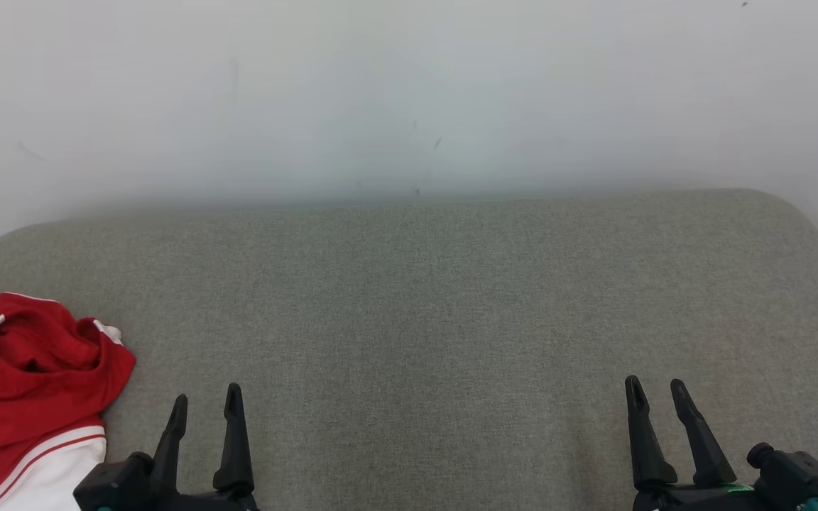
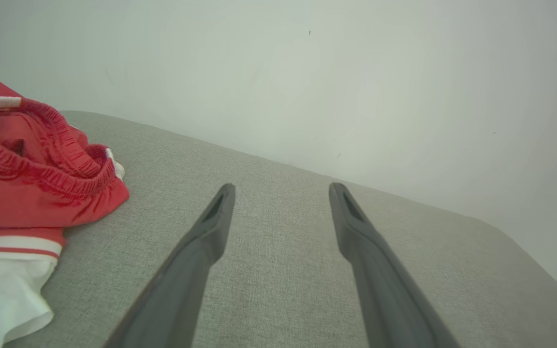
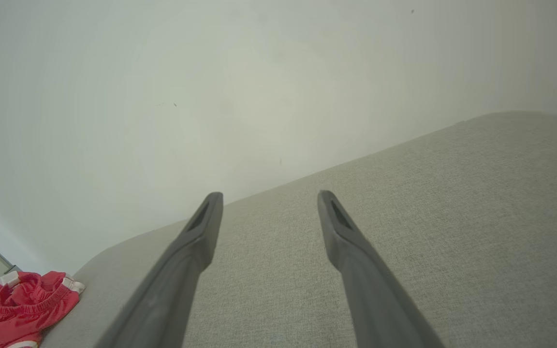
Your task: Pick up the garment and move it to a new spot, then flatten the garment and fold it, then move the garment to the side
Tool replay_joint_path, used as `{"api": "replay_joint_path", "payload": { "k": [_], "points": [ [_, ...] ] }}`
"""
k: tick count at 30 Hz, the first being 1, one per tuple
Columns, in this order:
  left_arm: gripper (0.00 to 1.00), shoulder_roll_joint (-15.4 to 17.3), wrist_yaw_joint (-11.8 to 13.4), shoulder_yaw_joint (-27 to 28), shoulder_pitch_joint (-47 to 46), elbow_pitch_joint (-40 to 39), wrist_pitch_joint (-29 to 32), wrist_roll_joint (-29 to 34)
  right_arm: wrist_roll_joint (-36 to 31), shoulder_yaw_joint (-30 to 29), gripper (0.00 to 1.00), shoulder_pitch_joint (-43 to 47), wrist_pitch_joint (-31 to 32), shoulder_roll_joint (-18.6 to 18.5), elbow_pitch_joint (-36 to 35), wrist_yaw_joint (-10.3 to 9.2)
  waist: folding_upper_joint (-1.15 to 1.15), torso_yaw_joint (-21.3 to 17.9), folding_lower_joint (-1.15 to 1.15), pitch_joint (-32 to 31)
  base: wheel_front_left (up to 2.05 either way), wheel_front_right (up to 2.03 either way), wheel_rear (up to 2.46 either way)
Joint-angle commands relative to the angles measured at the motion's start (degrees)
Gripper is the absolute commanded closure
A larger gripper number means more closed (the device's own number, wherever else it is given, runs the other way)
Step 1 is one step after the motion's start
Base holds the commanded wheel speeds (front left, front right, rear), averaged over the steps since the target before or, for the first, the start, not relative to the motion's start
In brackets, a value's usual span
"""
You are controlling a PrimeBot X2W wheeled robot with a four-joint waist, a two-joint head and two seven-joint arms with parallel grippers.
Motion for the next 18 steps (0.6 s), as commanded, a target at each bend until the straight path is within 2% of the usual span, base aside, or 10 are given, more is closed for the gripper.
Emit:
{"api": "replay_joint_path", "payload": {
  "k": [1, 18],
  "points": [
    [0.00, 0.4, 0.3, -0.3, 0.2, -0.6, -0.6, 2.1, -1.8, -0.4, 0.00, -0.3, -0.5, 0.2, -0.3, -0.07, 0.00, 0.0, 0.00, -0.1, 0.00, 0.00, 0.00],
    [0.00, 0.2, 1.0, -2.0, 1.3, -0.4, -3.2, 10.7, -11.2, -1.9, 0.00, -0.3, -1.0, 1.5, 0.0, -0.09, 0.00, 0.2, 0.00, -0.8, 0.00, 0.00, 0.00]
  ]
}}
